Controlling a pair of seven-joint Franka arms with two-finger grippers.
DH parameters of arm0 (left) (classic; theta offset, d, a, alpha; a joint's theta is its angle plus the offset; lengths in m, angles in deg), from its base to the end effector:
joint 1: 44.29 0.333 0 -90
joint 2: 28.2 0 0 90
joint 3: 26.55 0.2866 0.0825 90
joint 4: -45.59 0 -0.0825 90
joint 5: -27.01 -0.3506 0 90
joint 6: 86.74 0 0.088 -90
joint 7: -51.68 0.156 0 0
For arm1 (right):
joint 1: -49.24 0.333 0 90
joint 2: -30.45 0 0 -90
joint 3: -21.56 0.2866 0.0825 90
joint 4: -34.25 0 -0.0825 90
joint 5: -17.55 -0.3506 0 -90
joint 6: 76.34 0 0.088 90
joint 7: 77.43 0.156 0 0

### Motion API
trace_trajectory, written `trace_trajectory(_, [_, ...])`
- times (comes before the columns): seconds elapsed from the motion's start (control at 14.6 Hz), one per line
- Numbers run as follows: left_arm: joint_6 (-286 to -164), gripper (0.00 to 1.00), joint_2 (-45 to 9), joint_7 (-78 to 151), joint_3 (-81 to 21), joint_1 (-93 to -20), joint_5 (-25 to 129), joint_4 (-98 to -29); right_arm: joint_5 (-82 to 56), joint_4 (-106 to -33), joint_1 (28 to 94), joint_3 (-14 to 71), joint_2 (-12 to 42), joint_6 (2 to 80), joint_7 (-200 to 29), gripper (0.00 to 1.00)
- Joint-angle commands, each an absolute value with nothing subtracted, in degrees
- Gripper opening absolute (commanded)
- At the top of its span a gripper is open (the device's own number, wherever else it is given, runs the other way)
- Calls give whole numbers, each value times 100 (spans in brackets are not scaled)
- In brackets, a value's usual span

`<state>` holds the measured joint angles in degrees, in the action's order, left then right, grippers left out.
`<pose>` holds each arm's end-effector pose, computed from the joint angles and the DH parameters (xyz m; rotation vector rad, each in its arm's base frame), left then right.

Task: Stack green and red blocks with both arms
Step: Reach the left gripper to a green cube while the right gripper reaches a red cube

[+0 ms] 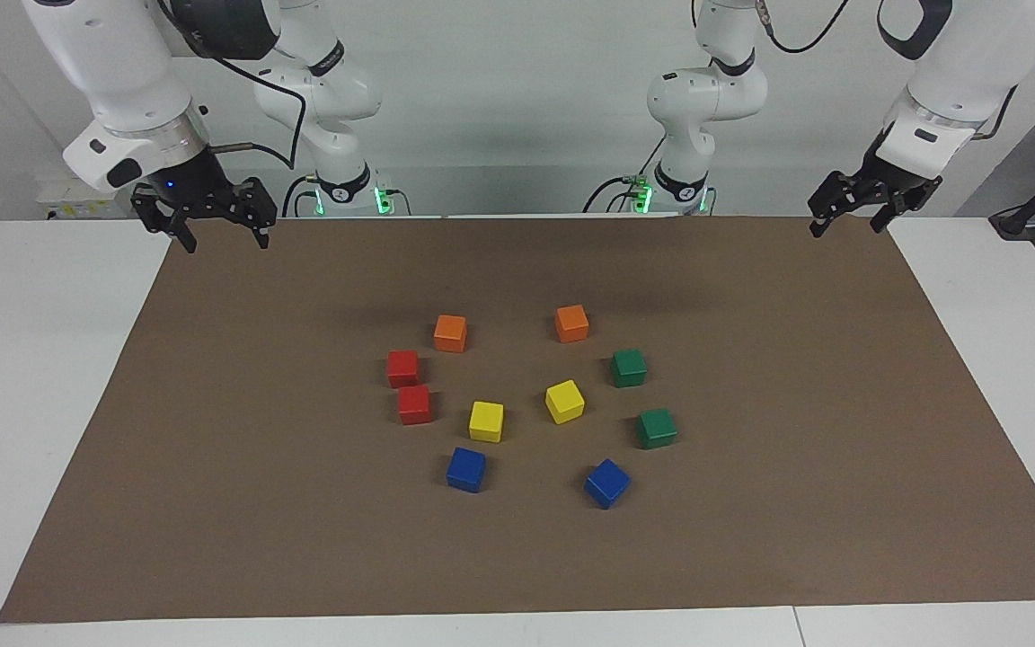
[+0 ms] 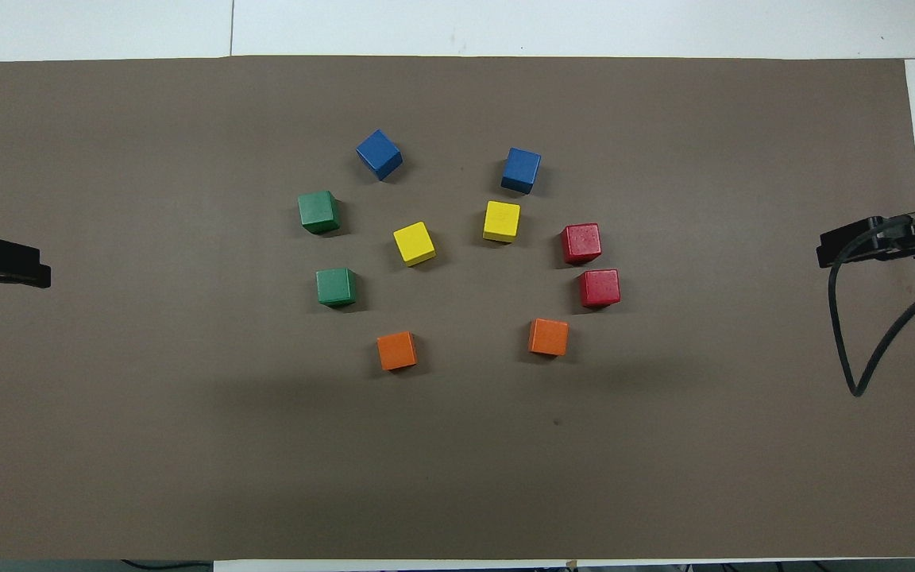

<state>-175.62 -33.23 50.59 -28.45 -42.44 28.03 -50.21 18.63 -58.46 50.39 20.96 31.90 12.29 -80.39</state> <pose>0.4915 -0.0038 0.5447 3.1265 0.0286 -0.0519 0.5083 0.0018 0.5365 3.1217 0.0956 -0.0723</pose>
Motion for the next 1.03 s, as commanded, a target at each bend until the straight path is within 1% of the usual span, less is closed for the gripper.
trace_trajectory(0.0, [-17577,100,-3286,5124,-2892,-4210,2709,-4933,1772,-5873,4977,2147,3168,1164,-7954,100])
trace_trajectory(0.41, [-17682,100,-3374,5054,-2892,-4192,2736,-5082,1772,-5909,4968,2147,3186,1146,-7954,100])
trace_trajectory(0.55, [-17963,100,-3514,5107,-2883,-4140,2806,-5432,1772,-5944,4968,2147,3195,1163,-7919,100])
trace_trajectory(0.69, [-18288,100,-3690,5081,-2892,-4253,2885,-5845,1772,-6119,5056,2156,3230,1338,-7647,100])
trace_trajectory(0.82, [-18910,100,-3874,5063,-2892,-4621,2894,-6372,1764,-6312,5239,2217,3213,1610,-7209,100])
trace_trajectory(0.96, [-19255,100,-3762,4941,-2892,-5016,2894,-6533,1764,-6418,5495,2217,3038,2005,-6883,100])
